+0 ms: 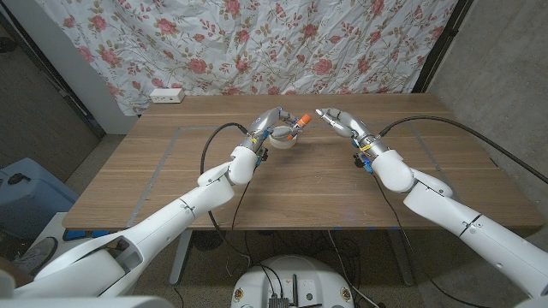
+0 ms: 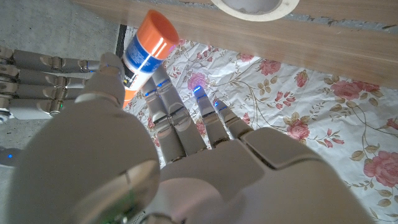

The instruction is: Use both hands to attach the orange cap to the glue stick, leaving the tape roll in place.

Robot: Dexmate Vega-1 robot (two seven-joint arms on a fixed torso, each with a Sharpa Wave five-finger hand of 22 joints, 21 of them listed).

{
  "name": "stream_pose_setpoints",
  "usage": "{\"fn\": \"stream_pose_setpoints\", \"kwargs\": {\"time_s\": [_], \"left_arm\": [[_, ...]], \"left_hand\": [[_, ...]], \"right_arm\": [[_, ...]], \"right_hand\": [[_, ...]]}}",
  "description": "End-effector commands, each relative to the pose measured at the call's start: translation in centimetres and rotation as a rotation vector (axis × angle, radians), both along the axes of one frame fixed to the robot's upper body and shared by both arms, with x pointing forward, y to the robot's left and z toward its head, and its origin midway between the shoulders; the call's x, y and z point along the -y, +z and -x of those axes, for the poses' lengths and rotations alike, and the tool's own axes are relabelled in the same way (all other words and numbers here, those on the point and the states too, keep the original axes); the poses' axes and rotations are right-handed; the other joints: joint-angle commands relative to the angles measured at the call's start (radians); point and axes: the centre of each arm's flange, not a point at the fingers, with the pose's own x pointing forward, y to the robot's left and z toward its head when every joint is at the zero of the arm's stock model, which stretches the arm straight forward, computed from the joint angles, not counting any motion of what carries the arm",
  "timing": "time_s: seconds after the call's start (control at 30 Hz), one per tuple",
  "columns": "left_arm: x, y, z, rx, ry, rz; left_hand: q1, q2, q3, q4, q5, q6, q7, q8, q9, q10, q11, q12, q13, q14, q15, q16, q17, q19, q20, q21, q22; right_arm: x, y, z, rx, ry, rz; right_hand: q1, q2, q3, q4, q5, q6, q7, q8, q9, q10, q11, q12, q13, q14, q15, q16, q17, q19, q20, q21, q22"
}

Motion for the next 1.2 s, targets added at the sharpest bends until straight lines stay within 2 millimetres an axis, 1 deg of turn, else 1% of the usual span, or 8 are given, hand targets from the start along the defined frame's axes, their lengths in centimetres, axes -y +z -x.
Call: {"fn": "stream_pose_setpoints", "kwargs": {"time_s": [0.03,0.33,0.8,1.2], "left_arm": [[-0.2,0.1,0.3,0.006,-0.001,-0.006],[-0.1,0.1,0.3,0.001,0.0,-0.008],[0.0,-0.3,0.4,0.001,0.003,0.001],[0.3,0.1,0.1,0.021,0.005,-0.004]], "left_hand": [[0.001,0.032,0.006,0.003,0.005,0.114,-0.01,0.008,0.011,0.021,-0.019,0.005,0.004,-0.003,-0.109,-0.001,0.002,0.007,-0.001,0.005,0.003],[0.004,0.034,0.007,0.002,0.005,0.113,-0.006,0.007,0.011,0.023,-0.019,0.005,0.004,-0.003,-0.111,-0.002,0.002,0.007,-0.002,0.005,0.003],[0.01,0.036,0.01,0.0,0.006,0.115,-0.001,0.008,0.011,0.023,-0.019,0.005,0.004,-0.004,-0.112,-0.002,0.002,0.01,-0.003,0.006,0.003],[0.019,0.042,0.014,-0.002,0.007,0.121,0.002,0.011,0.011,0.033,-0.018,0.008,0.005,0.0,-0.117,0.001,0.003,0.019,-0.006,0.008,0.003]], "right_arm": [[-0.9,-0.3,0.2,0.0,0.012,0.025],[-1.5,-0.2,0.2,0.008,0.022,0.047],[-1.7,-0.2,0.2,0.01,0.027,0.07],[-2.1,-0.3,0.2,0.004,0.03,0.106]], "right_hand": [[0.003,0.002,0.004,-0.001,-0.004,0.01,-0.003,0.006,0.001,0.01,0.002,0.007,-0.001,0.005,-0.016,-0.005,0.001,-0.001,-0.007,0.0,0.004],[0.001,0.003,0.004,-0.003,-0.006,0.01,-0.003,0.003,0.001,0.008,0.002,0.006,-0.001,0.003,-0.007,-0.007,-0.002,-0.002,-0.007,0.0,0.004],[-0.001,0.004,0.005,-0.006,-0.008,0.012,-0.003,0.002,0.001,0.006,0.004,0.004,-0.001,0.004,-0.006,-0.009,-0.006,-0.002,-0.008,0.001,0.004],[-0.005,0.005,0.005,-0.008,-0.01,0.022,-0.005,0.004,0.001,0.012,0.0,0.006,0.0,0.006,-0.007,-0.01,-0.009,0.0,-0.01,0.002,0.004]]}}
